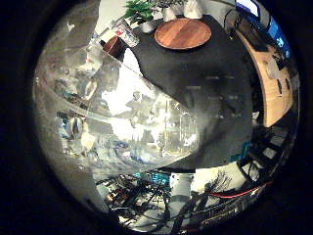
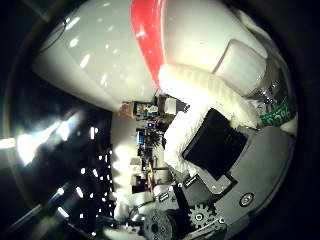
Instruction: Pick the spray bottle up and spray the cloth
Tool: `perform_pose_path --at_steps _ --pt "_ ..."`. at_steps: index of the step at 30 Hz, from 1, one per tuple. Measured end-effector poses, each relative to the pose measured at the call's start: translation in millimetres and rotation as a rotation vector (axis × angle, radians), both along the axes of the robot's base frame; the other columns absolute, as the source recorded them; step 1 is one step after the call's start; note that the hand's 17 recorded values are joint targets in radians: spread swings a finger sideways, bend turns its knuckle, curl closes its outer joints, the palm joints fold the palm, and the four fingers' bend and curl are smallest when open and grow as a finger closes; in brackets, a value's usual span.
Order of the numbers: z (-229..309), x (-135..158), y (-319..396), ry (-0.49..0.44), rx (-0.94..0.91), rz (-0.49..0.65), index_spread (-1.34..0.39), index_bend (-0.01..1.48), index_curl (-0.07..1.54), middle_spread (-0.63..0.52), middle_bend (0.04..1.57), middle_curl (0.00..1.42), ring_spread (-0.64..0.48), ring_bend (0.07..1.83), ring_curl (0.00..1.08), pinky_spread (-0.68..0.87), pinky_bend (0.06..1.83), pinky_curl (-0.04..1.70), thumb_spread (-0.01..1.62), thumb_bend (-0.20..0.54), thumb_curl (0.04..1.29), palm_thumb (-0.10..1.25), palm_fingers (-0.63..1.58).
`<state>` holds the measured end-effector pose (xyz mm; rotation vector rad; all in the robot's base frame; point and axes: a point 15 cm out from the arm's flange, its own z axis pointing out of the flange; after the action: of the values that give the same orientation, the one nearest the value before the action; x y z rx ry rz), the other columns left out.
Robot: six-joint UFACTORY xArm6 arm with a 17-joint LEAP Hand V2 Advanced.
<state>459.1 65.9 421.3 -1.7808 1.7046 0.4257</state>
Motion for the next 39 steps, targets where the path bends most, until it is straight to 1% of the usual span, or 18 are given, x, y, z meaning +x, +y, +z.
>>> perform_pose_path --at_steps 2,9,12,16,20,22,35,37,39 --pt "1 0 3 0.013 -0.043 0.013 -0.22 1.18 0.80 -0.14 1.36 0.77 -0.24 1.33 0.84 -0.20 1.01 1.46 1.17 -0.010 0.64 1.01 1.11" --pt "6 -4 8 0.110 -0.120 0.073 -0.22 1.19 0.80 -0.14 1.36 0.78 -0.24 1.33 0.85 -0.21 1.01 1.46 1.17 -0.011 0.64 1.00 1.11" --pt "13 -1 5 0.146 -0.152 0.082 -0.22 1.19 0.80 -0.14 1.36 0.78 -0.24 1.33 0.85 -0.21 1.01 1.46 1.17 -0.010 0.65 1.00 1.11" --pt "14 3 4 0.146 -0.227 0.093 -0.22 1.18 0.80 -0.14 1.36 0.78 -0.24 1.33 0.85 -0.21 1.01 1.46 1.17 -0.010 0.65 0.99 1.11" --pt "20 7 28 0.128 -0.315 0.133 -0.22 1.18 0.80 -0.14 1.36 0.78 -0.24 1.33 0.86 -0.21 1.01 1.46 1.19 -0.010 0.65 0.99 1.11" --pt "20 10 32 0.134 -0.351 0.133 -0.22 1.18 0.80 -0.14 1.36 0.78 -0.24 1.33 0.86 -0.21 1.01 1.46 1.19 -0.009 0.65 0.99 1.11" --pt "3 -3 71 0.160 -0.515 0.174 -0.23 1.18 0.80 -0.14 1.36 0.78 -0.24 1.33 0.86 -0.21 1.01 1.46 1.19 -0.010 0.66 0.99 1.10" --pt "-4 -4 77 0.172 -0.544 0.181 -0.23 1.18 0.80 -0.14 1.35 0.78 -0.24 1.33 0.86 -0.21 1.02 1.45 1.19 -0.010 0.66 0.99 1.10" --pt "-17 -5 82 0.203 -0.582 0.188 -0.23 1.18 0.80 -0.14 1.35 0.78 -0.24 1.33 0.86 -0.21 1.02 1.45 1.19 -0.013 0.66 0.98 1.10"
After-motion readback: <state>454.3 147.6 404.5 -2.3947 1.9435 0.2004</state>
